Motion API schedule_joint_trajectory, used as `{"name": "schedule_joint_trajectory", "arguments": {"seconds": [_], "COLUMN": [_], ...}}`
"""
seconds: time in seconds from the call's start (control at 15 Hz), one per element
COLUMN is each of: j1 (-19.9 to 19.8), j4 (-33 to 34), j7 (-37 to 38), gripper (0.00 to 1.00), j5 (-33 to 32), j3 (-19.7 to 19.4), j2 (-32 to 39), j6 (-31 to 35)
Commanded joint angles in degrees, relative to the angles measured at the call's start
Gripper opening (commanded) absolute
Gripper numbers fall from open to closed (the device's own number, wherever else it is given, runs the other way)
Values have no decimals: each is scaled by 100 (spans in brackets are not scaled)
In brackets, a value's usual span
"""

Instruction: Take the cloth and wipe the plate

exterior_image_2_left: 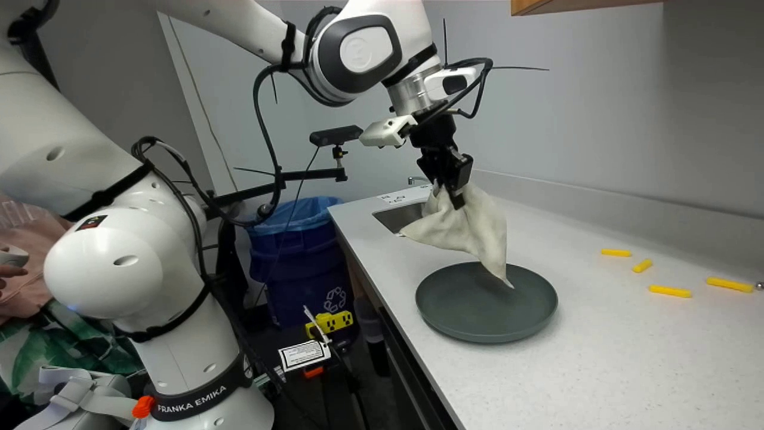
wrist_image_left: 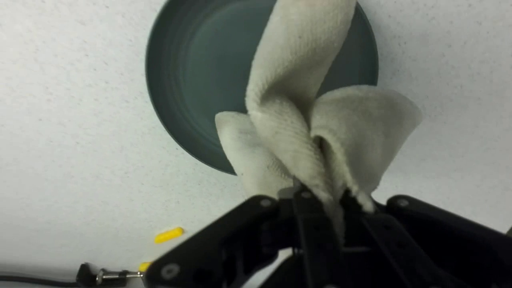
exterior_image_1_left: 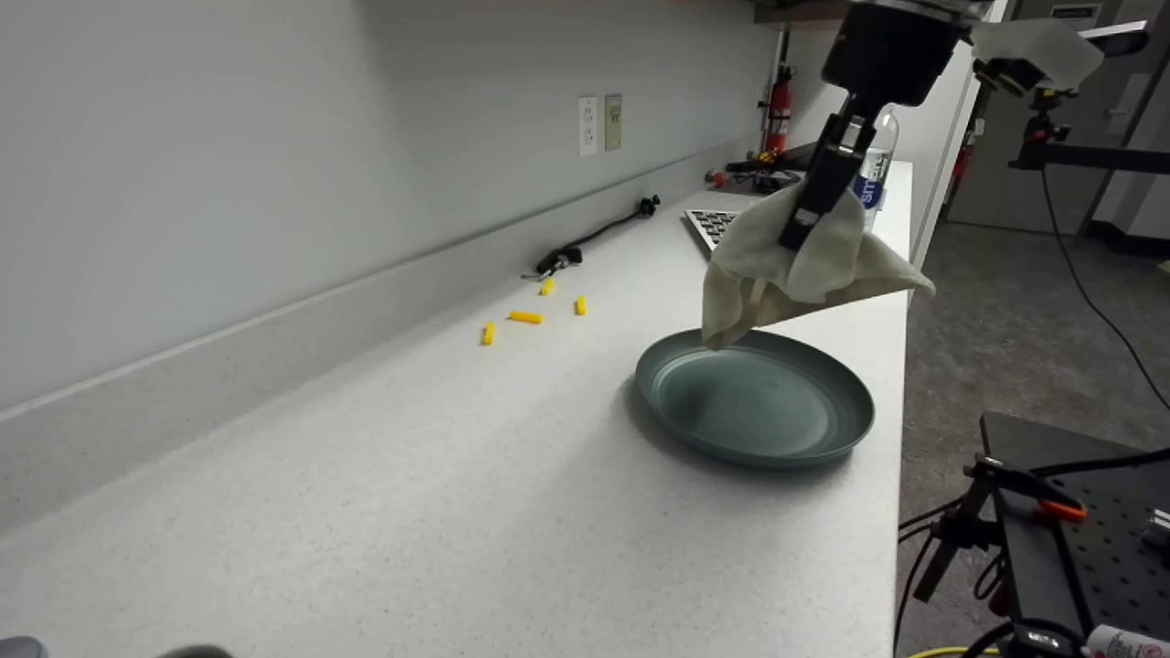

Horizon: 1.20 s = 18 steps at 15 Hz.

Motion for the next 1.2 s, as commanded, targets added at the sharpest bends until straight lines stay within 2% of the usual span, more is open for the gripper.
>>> {"name": "schedule_joint_trajectory", "arguments": {"seconds": [0.0,0.2,0.4,0.47,0.6,1.0,1.13], "j1": [25,217,450,557,649,614,679], "j4": [11,33,-13,-27,-25,-37,-36], "j7": [22,-257,-505,-645,-813,-920,-1057], "gripper": [2,2,2,33,42,88,99], "j5": [-358,-116,353,577,826,779,870], "j3": [-31,-195,-392,-484,-567,-551,-612], "j2": [-390,-440,-461,-461,-465,-511,-514], "j6": [-677,-890,-732,-685,-691,-613,-606]}}
